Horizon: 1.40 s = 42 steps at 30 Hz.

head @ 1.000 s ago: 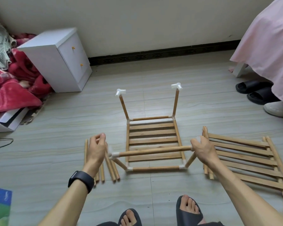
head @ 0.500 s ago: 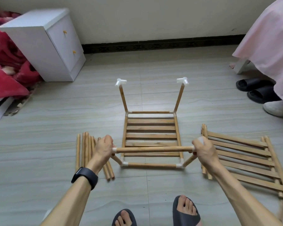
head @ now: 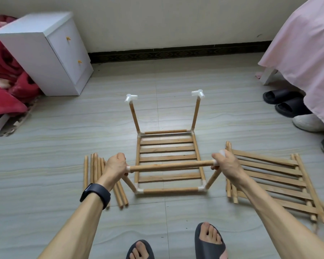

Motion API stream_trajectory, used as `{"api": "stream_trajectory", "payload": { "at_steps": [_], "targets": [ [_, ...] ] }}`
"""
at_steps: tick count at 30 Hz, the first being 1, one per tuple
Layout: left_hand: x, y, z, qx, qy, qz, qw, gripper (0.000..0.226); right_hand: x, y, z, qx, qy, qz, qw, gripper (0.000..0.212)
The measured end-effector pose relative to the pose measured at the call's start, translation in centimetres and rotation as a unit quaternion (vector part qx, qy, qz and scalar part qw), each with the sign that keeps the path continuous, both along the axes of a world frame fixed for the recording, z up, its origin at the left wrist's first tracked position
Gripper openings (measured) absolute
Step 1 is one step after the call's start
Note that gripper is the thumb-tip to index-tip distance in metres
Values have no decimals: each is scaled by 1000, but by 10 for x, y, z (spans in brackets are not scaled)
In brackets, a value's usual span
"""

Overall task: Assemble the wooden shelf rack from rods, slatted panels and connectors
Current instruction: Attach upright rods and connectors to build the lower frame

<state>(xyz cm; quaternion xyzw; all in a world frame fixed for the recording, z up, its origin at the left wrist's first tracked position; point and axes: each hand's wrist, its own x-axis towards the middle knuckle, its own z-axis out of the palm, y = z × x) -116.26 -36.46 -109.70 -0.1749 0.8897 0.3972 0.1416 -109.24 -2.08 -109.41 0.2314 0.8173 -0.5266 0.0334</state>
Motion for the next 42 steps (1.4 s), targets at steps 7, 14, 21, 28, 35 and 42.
{"api": "stream_trajectory", "payload": {
  "at_steps": [7,14,21,28,35,42],
  "targets": [
    [31,11,-4,76,25,65,995,28,-13,-2,7,8,-8,-73,997,28],
    [28,16,-4,85,43,92,991,32,0,2,-8,-83,-23,-57,995,34],
    [13,12,-12,63,30,78,994,34,-9,10,-12,-87,-18,-30,996,32],
    [6,11,-9,49,19,62,997,35,-12,6,-8,-74,-10,-45,996,24],
    [25,28,-1,127,36,123,984,23,-53,-5,4,55,-3,-159,986,51],
    [60,64,15,131,-78,-221,963,57,-25,-48,14,-9,-59,-130,990,115]
  ]
}}
